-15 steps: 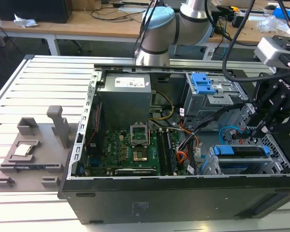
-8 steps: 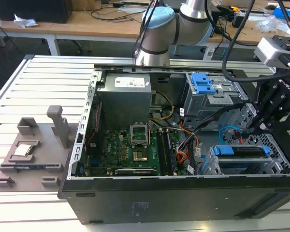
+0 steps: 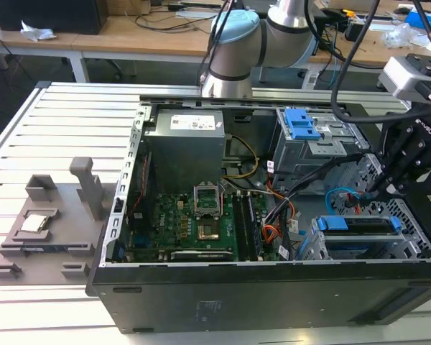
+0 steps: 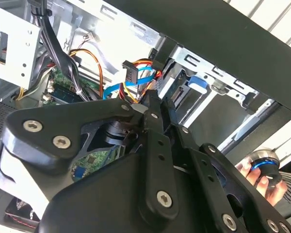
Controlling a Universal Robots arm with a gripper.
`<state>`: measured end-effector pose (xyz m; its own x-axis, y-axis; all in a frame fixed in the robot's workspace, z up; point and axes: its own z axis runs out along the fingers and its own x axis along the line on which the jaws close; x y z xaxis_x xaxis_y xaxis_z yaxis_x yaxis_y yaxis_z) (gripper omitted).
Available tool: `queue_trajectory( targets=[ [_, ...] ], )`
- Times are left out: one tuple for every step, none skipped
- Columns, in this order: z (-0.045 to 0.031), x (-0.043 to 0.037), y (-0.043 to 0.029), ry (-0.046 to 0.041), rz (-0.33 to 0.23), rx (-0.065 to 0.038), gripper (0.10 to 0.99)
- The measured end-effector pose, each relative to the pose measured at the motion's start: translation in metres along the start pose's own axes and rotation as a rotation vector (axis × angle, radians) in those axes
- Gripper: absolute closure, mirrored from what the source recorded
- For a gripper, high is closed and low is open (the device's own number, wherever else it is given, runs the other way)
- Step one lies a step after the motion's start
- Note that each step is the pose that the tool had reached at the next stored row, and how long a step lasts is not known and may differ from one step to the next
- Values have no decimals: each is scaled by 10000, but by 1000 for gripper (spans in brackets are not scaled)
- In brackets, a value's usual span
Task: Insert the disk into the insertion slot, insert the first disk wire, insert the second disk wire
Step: 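Insert the first disk wire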
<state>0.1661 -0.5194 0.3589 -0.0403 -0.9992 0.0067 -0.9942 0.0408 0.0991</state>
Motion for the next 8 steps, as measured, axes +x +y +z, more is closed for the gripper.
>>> queue_trajectory(
  targets=[
    [0, 30, -1, 0, 0, 0, 906],
    [0, 65, -2, 0, 0, 0, 906],
    [0, 101, -4, 1, 0, 0, 906],
    [0, 118, -5, 0, 0, 0, 906],
    [0, 129, -5, 0, 0, 0, 906],
    [0, 147, -6, 0, 0, 0, 906],
    [0, 158, -6, 0, 1, 0, 906],
    [1, 173, -7, 0, 0, 0, 906]
  ],
)
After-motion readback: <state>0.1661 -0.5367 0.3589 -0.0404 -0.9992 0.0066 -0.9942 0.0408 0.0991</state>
